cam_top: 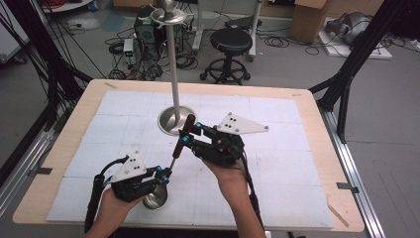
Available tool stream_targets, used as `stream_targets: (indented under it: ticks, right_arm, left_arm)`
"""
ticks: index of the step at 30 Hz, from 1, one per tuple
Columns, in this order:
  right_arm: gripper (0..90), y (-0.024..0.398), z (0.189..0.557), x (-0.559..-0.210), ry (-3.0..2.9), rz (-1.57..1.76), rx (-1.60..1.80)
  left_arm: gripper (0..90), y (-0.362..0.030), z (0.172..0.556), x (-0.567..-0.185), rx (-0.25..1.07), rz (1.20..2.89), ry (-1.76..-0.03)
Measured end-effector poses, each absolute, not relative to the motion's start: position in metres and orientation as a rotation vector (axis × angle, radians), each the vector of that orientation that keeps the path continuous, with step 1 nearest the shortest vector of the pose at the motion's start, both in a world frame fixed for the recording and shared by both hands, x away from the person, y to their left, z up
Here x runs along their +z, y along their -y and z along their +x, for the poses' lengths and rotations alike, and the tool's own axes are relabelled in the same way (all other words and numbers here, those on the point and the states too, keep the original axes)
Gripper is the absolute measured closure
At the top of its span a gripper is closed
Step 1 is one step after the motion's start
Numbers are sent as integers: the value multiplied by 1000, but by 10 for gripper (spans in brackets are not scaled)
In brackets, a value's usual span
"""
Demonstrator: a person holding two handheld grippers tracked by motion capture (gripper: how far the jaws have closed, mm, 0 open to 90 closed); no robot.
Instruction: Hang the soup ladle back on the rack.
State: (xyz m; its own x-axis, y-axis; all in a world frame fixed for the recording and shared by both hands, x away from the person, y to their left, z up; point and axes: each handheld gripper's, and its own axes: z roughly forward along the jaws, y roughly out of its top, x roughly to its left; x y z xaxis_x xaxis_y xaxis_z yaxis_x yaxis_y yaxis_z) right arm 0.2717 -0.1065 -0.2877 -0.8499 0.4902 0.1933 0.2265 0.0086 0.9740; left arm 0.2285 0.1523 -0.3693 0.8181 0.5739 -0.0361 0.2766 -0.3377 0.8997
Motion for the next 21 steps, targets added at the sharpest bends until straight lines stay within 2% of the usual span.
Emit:
stream_targets:
  ticks: [5,12,15,21]
  right_arm:
    - [705,107,271,-286,-2104,751,1992]
    - [737,98,263,-274,-2181,580,2059]
    - [736,97,261,-267,-2211,511,2036]
    - [736,105,265,-266,-2225,453,2116]
  left_arm:
    - [837,-153,229,-369,315,1934,-611]
    - [814,-150,233,-373,153,1879,-482]
    - [598,-149,235,-376,117,1845,-390]
    - [582,-149,245,-379,51,1822,-386]
